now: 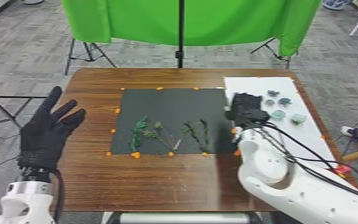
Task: Arrange flowers
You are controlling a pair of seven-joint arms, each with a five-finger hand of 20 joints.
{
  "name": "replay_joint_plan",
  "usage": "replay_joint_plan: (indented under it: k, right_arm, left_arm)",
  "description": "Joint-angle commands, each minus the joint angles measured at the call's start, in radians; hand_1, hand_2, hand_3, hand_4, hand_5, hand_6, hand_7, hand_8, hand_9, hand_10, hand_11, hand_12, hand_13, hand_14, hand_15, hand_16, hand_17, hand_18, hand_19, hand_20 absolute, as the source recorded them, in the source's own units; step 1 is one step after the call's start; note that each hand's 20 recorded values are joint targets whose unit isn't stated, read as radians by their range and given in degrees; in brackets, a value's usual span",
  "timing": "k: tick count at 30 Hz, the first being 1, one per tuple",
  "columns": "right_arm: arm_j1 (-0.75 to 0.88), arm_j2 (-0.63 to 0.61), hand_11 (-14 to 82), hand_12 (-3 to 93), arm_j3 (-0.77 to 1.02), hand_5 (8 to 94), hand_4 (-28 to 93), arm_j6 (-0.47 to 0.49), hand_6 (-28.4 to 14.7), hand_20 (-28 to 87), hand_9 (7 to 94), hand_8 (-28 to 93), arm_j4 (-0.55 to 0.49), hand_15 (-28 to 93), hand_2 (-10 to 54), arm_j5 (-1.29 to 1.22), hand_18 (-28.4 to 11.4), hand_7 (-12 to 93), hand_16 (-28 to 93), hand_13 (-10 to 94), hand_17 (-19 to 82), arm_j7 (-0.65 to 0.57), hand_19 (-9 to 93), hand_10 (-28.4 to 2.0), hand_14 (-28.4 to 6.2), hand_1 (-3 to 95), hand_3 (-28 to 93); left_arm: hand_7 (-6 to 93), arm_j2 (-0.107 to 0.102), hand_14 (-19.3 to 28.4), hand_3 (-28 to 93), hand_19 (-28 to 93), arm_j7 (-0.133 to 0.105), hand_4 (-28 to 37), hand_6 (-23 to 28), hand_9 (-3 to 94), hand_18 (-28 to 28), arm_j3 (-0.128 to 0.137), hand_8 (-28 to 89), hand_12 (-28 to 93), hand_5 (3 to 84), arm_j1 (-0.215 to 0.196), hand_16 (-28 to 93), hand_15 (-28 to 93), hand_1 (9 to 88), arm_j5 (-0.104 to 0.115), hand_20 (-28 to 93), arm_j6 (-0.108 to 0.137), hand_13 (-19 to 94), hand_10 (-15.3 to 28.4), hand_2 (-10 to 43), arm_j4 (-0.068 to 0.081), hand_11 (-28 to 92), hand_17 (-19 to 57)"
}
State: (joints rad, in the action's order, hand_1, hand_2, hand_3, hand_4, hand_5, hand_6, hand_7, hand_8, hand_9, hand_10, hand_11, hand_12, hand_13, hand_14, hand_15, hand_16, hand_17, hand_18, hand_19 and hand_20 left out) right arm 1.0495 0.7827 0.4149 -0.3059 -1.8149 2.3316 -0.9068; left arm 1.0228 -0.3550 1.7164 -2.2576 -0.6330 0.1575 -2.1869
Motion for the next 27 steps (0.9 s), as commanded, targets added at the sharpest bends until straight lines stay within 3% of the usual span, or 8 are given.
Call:
replay_joint_plan:
  k: [1, 6, 13, 18, 21, 27]
  right_arm:
    - [-0.157, 0.365, 33.7, 28.2, -0.104, 89.0, -28, 0.033, 3.5, 45, 88.8, 0, 0.062, 73, -9.5, -0.004, -25.4, 13, 21, 72, 24, 0.224, 82, -8.0, -6.7, 55.2, 64]
    - [-0.195, 0.482, 36.2, 27.7, -0.158, 88.4, -28, 0.066, 4.0, 46, 88.0, 0, 0.182, 74, -9.5, -0.009, -25.4, 13, 21, 72, 24, 0.301, 82, -8.1, -6.9, 54.3, 65]
    - [-0.235, 0.498, 39.7, 26.4, -0.24, 87.1, -28, 0.11, 4.8, 46, 85.7, -1, 0.242, 75, -9.5, -0.043, -25.6, 13, 22, 70, 22, 0.316, 78, -8.3, -6.9, 53.8, 64]
    - [-0.28, 0.499, 41.4, 26.1, -0.316, 84.8, -28, 0.143, 5.6, 45, 83.7, -2, 0.272, 75, -9.5, -0.057, -25.4, 13, 22, 68, 21, 0.32, 76, -8.5, -7.0, 53.5, 62]
    - [-0.286, 0.499, 42.9, 25.1, -0.329, 82.6, -28, 0.17, 5.7, 45, 82.2, -3, 0.277, 76, -9.5, -0.047, -25.5, 12, 22, 67, 21, 0.325, 75, -8.8, -7.0, 53.9, 59]
    - [-0.308, 0.51, 45.9, 23.1, -0.345, 77.7, -28, 0.182, 6.2, 46, 79.6, -4, 0.287, 77, -9.5, -0.05, -25.9, 12, 22, 65, 20, 0.319, 75, -9.1, -7.6, 54.4, 53]
  left_arm:
    - [11.9, -0.035, 28.3, 77, 49, -0.021, -28.3, 2.7, 28.5, 28.4, -0.003, -11, 10, 30.6, 0.041, -7, 46, 22.3, 0.012, 24, 0.032, 23, 17.3, 6.8, -0.006, 20, -8.6]
    - [11.9, -0.078, 28.2, 77, 50, -0.045, -28.3, 2.7, 28.9, 28.4, -0.031, -11, 10, 30.9, 0.099, -7, 47, 22.1, 0.021, 24, 0.047, 23, 17.5, 6.8, 0.009, 20, -8.5]
    - [11.8, -0.08, 28.2, 77, 50, -0.022, -28.3, 2.7, 28.9, 28.4, -0.087, -11, 11, 30.9, 0.218, -7, 47, 22.2, 0.008, 24, 0.009, 23, 17.5, 6.5, 0.049, 20, -8.6]
    - [11.7, -0.08, 28.2, 78, 50, -0.025, -28.3, 2.7, 28.8, 28.4, -0.094, -11, 11, 30.9, 0.234, -7, 47, 22.3, 0.006, 24, 0.002, 23, 17.5, 6.4, 0.054, 20, -8.6]
    - [11.7, -0.07, 28.2, 77, 50, -0.013, -28.3, 2.7, 28.8, 28.4, -0.093, -11, 11, 30.9, 0.234, -7, 47, 22.5, -0.002, 24, -0.006, 23, 17.5, 6.4, 0.055, 20, -8.5]
    - [11.7, -0.077, 28.2, 78, 50, -0.022, -28.3, 2.7, 28.8, 28.4, -0.102, -11, 11, 30.9, 0.236, -7, 47, 22.7, 0.007, 24, -0.002, 23, 17.6, 6.3, 0.056, 20, -8.5]
